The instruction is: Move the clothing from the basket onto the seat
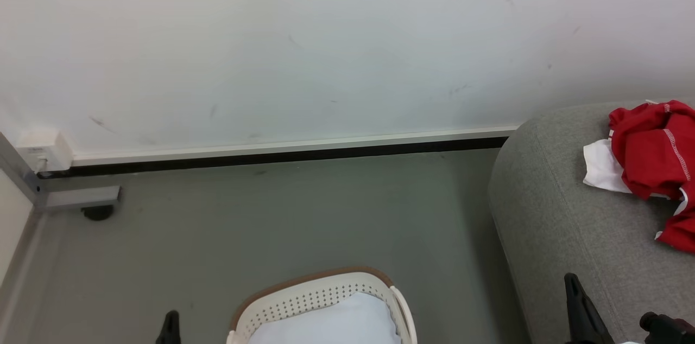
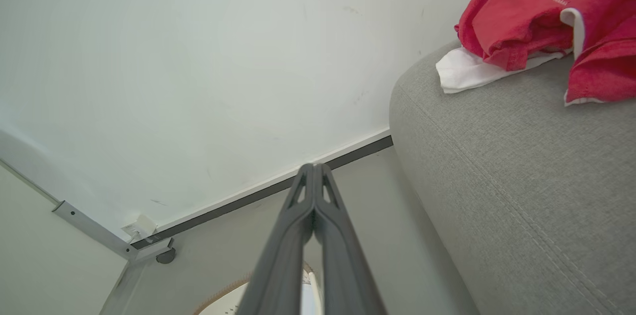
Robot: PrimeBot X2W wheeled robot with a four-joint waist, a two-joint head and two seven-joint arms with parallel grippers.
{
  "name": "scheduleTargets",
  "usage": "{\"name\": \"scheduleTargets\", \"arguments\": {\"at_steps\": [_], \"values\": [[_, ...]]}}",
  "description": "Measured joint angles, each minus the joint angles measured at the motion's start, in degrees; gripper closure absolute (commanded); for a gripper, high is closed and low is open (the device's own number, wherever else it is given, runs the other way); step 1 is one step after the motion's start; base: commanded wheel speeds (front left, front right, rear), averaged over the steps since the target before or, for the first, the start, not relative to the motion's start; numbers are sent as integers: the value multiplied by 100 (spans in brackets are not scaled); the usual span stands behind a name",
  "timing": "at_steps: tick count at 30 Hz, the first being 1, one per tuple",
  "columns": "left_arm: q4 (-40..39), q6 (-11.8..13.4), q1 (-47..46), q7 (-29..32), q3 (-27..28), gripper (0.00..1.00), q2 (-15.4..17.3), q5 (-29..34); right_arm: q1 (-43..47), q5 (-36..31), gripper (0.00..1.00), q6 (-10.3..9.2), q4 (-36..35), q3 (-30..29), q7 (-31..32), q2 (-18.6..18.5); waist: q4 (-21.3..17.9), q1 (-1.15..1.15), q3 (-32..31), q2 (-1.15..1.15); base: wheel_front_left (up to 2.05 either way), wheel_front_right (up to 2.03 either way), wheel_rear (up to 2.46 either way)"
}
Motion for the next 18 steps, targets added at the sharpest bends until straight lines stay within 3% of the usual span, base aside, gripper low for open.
{"name": "scheduleTargets", "arguments": {"at_steps": [18], "values": [[-49, 98, -324, 375, 91, 100, 1, -1450, -115, 1678, 100, 0, -127, -4, 190, -198, 110, 0, 15, 0, 0, 0, 0]]}}
